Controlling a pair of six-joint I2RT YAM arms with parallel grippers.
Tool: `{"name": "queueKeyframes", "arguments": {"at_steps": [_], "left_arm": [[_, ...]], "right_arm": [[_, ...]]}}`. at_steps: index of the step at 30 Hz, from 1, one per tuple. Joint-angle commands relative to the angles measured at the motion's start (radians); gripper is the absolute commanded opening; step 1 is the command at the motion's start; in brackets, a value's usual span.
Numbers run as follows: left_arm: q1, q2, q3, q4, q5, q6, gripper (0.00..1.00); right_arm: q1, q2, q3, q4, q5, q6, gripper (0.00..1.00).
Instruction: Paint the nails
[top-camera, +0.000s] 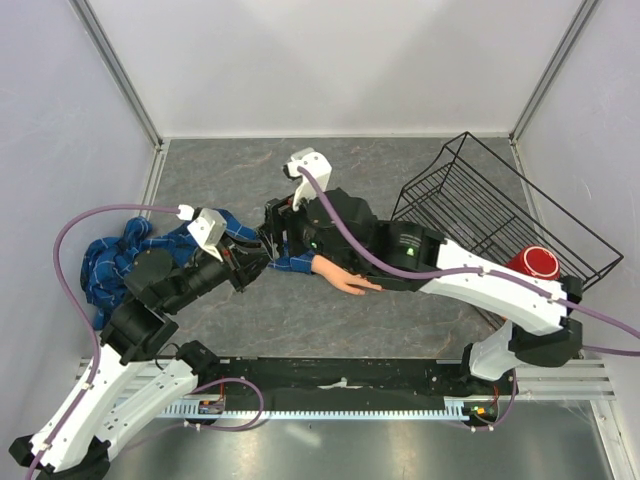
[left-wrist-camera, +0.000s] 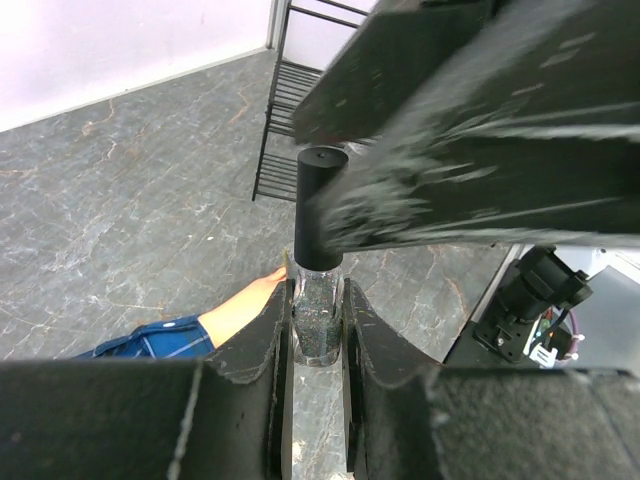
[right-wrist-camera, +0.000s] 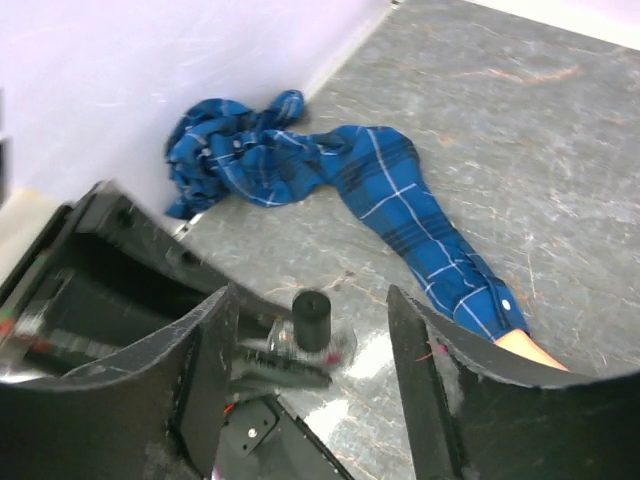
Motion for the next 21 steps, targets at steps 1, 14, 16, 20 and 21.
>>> {"name": "queueKeyframes", "arguments": {"at_steps": [1,14,16,20,21], "left_arm": [[-0.002,0.011,0.015,0.022,-0.017,0.053,0.02],[-0.002,0.014,0.024,0.047,0.192,0.014,0.02],[-0.002,0.024,0.027,0.099,0.335,-0.012,0.02],[-0.002,0.057,0.009,0.289,0.738,-0.127,0.02],[-0.002,0.061,0.004,0.333,0.783,-0.188,0.02]], "right_arm": [[0.009,0.056,0.094,-0.076,0.086,0.015,0.60],[0.006,-0.005,-0.047,0.040,-0.126,-0.100,0.00],[-0.008,-0.059,-0.119,0.080,-0.302,-0.154,0.00],[-0.116,-0.161,-0.278,0.239,-0.792,-0.232,0.00],[-0.138,-0.186,-0.306,0.266,-0.886,-0.235,0.00]]}}
